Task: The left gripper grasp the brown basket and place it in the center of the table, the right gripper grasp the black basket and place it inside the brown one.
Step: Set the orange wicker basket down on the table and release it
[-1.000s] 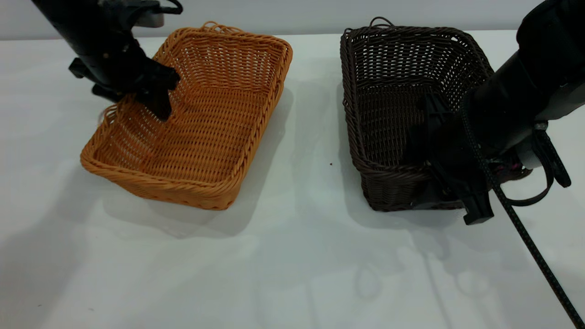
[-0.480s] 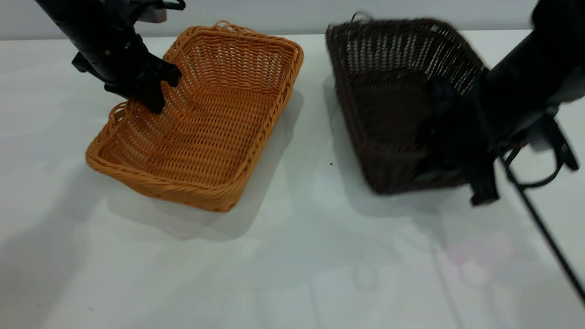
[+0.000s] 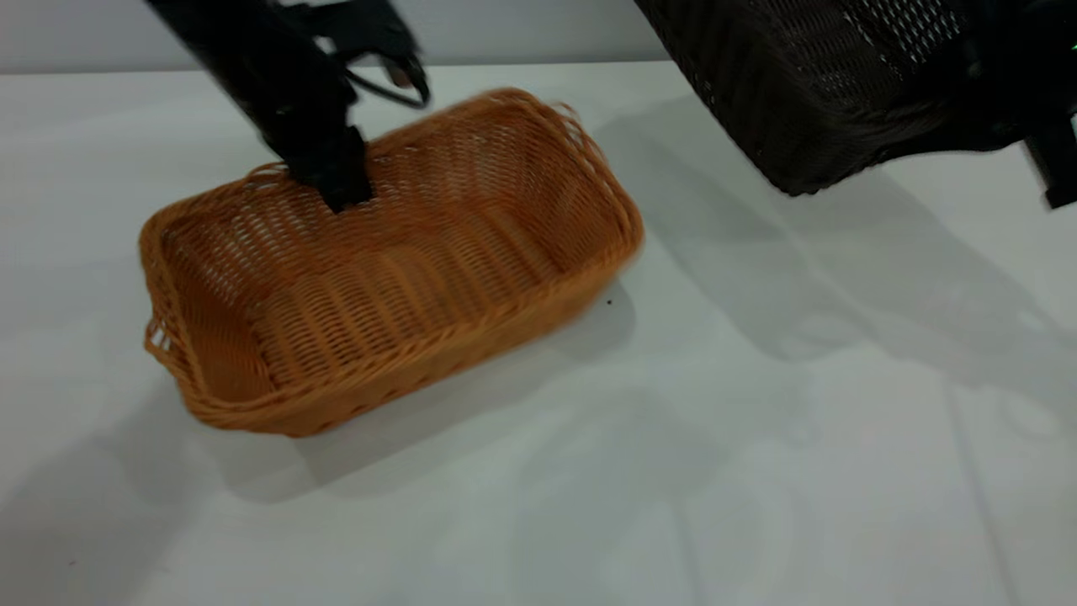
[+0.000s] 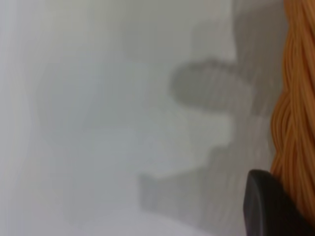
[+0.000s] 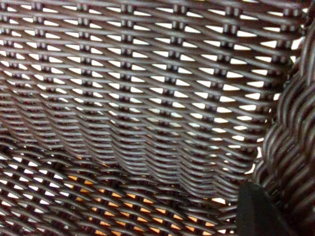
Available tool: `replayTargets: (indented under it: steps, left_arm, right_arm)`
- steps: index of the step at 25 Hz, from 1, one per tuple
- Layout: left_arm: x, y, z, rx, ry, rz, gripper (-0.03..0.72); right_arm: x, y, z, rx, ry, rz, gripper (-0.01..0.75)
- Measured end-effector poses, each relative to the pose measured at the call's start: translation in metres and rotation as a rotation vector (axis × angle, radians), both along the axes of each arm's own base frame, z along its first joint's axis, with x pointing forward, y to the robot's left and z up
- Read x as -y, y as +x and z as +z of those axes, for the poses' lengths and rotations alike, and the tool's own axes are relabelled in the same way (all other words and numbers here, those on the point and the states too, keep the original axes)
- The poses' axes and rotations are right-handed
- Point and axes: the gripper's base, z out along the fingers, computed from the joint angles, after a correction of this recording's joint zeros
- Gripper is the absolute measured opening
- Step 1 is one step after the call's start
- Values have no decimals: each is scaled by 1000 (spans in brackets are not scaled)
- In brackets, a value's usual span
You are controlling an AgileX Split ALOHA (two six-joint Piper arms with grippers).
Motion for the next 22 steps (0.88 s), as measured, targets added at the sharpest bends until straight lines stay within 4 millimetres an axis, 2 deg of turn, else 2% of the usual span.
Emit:
replayTargets:
  steps: [5, 9, 14, 17, 22]
  left_arm:
    - [42, -14, 2, 81, 67, -297, 84]
    - [64, -21, 6, 137, 82, -391, 84]
    - [69, -22, 8, 140, 75, -381, 88]
    - [68, -22, 8, 131, 64, -347, 116]
    - [69, -21, 7, 146, 53, -327, 269]
  right_arm:
    - [14, 10, 18, 25, -18, 155, 108]
    - [13, 15, 27, 42, -11, 229, 108]
    - [12, 14, 29, 39, -1, 245, 107]
    - [12, 14, 29, 38, 1, 247, 107]
    - [12, 14, 29, 37, 5, 250, 107]
